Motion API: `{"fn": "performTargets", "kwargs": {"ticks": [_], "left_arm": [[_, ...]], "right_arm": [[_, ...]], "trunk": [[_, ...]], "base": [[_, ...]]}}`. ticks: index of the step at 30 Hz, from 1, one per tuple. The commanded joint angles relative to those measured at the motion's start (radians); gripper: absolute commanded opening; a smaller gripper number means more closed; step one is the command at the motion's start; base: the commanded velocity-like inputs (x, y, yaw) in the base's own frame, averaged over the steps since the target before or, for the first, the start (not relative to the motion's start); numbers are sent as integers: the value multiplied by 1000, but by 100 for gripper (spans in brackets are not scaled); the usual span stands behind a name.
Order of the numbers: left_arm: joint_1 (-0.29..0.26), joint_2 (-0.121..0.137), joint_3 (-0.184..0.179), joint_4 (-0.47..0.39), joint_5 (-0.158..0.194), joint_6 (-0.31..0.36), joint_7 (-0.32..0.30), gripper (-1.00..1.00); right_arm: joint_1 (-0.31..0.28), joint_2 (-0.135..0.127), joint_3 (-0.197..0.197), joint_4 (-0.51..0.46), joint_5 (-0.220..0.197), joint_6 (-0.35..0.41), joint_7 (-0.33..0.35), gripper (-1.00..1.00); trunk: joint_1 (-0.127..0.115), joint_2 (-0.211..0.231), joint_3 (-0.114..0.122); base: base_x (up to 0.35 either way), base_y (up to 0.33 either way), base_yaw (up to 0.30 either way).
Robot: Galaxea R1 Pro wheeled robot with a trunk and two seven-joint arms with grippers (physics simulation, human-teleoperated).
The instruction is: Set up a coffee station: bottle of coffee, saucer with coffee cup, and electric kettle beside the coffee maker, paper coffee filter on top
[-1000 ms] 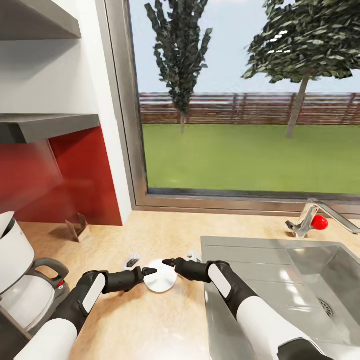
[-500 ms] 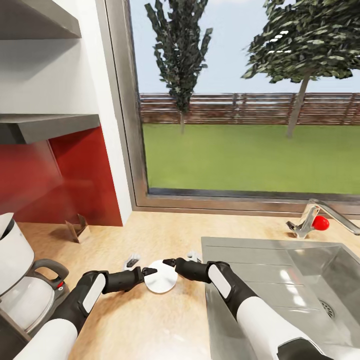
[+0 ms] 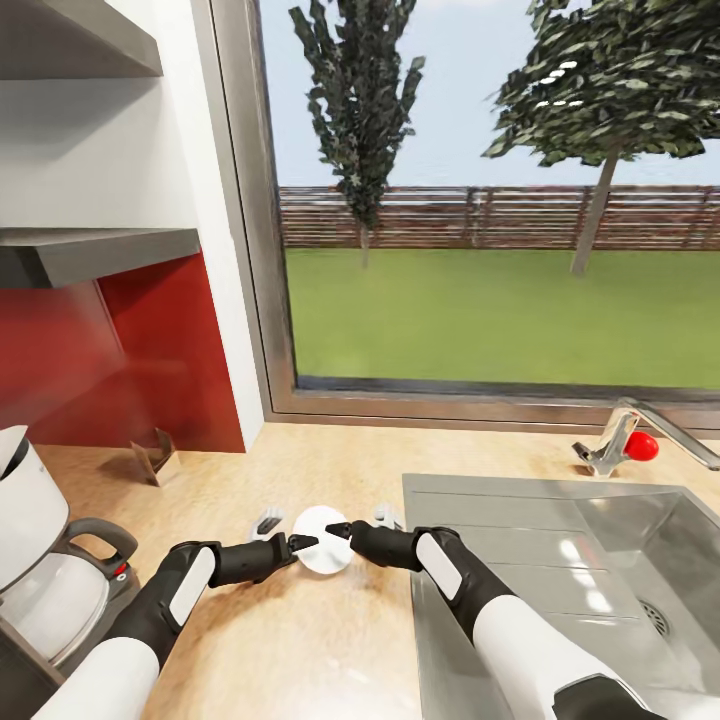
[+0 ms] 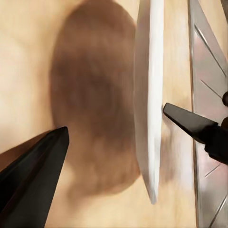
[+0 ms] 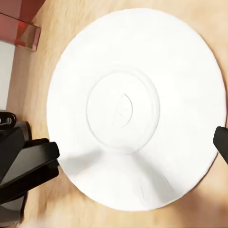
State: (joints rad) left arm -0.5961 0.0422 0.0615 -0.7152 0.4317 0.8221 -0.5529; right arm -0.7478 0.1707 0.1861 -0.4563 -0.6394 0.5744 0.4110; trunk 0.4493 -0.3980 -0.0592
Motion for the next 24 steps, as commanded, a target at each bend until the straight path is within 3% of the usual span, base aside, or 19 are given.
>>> {"fn": "performTargets", "kwargs": {"ticks": [1, 23, 24], "left_arm": [[-1, -1, 2, 0, -10, 5, -2, 100], [-2, -1, -6, -3, 0, 11, -2, 100], [-2, -1, -6, -5, 1, 11, -2, -100]], "right_arm": [[-1, 0, 3, 0, 1, 2, 0, 100], [-1, 0, 3, 1, 1, 2, 0, 100], [-1, 0, 3, 1, 1, 2, 0, 100]], "trunk": [[1, -2, -3], [1, -2, -3], [1, -2, -3]], "base": [[0, 0, 0], [0, 0, 0], [0, 0, 0]]}}
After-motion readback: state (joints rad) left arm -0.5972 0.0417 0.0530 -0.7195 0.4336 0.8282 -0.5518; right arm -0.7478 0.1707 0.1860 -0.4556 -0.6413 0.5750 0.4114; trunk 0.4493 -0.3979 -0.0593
